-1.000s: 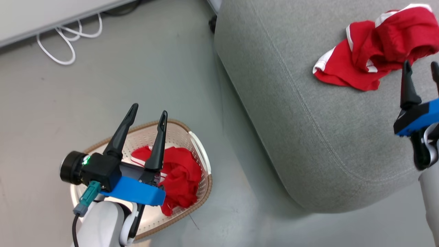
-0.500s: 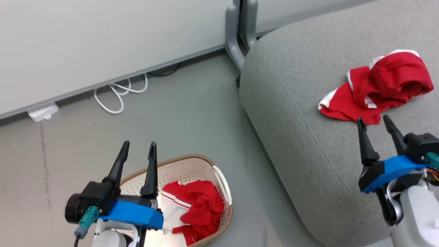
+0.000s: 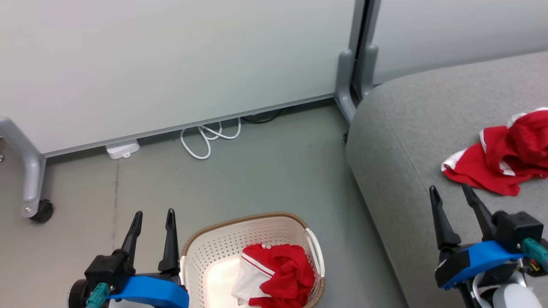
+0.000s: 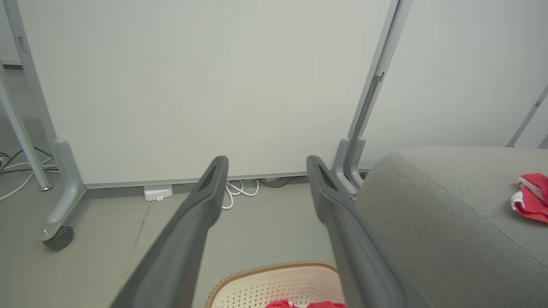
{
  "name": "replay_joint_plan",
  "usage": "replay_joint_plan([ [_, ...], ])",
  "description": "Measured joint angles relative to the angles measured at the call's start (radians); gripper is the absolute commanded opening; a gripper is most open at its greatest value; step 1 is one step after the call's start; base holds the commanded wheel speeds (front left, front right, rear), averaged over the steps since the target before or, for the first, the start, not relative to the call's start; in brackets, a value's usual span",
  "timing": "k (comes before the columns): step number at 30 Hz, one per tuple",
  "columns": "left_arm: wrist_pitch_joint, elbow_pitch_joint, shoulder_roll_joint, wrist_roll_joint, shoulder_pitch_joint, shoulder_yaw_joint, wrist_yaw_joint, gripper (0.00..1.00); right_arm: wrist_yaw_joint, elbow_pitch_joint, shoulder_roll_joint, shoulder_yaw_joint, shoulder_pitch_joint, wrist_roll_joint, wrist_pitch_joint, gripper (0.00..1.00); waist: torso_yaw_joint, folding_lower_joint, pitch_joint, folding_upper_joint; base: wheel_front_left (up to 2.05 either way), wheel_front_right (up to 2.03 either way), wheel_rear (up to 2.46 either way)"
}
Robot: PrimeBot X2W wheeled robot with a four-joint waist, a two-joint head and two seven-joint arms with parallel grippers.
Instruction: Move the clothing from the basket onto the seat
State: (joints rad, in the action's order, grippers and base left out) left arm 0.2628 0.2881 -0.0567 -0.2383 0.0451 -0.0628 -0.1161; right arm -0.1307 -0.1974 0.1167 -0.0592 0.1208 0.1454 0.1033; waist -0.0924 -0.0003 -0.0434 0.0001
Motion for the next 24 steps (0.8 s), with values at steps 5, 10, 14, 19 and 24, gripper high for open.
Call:
replay_joint_plan([
  [5, 0.000, 0.027, 0.001, 0.009, -0.020, 0.023, -0.005, 1.00, 0.000, 0.060, -0.023, 0.002, -0.057, -0.010, -0.032, 1.00, 0.050, 0.0000, 0.025, 0.0000, 0.00, 0.00, 0.00],
  [10, 0.000, 0.058, 0.002, 0.012, -0.030, 0.045, -0.007, 1.00, 0.000, 0.090, -0.033, 0.005, -0.091, -0.013, -0.046, 1.00, 0.091, 0.0001, 0.043, 0.0000, 0.00, 0.00, 0.00],
  [14, 0.000, 0.074, 0.002, 0.013, -0.040, 0.054, -0.008, 1.00, 0.000, 0.097, -0.043, 0.008, -0.108, -0.016, -0.050, 1.00, 0.119, 0.0001, 0.055, 0.0000, 0.00, 0.00, 0.00],
  [19, 0.000, 0.082, 0.003, 0.019, -0.046, 0.069, -0.008, 1.00, 0.000, 0.096, -0.050, 0.010, -0.119, -0.022, -0.049, 1.00, 0.142, 0.0002, 0.067, 0.0000, 0.00, 0.00, 0.00],
  [24, 0.000, 0.081, 0.003, 0.019, -0.057, 0.085, -0.008, 1.00, 0.000, 0.086, -0.054, 0.011, -0.124, -0.023, -0.046, 1.00, 0.154, 0.0002, 0.078, 0.0000, 0.00, 0.00, 0.00],
])
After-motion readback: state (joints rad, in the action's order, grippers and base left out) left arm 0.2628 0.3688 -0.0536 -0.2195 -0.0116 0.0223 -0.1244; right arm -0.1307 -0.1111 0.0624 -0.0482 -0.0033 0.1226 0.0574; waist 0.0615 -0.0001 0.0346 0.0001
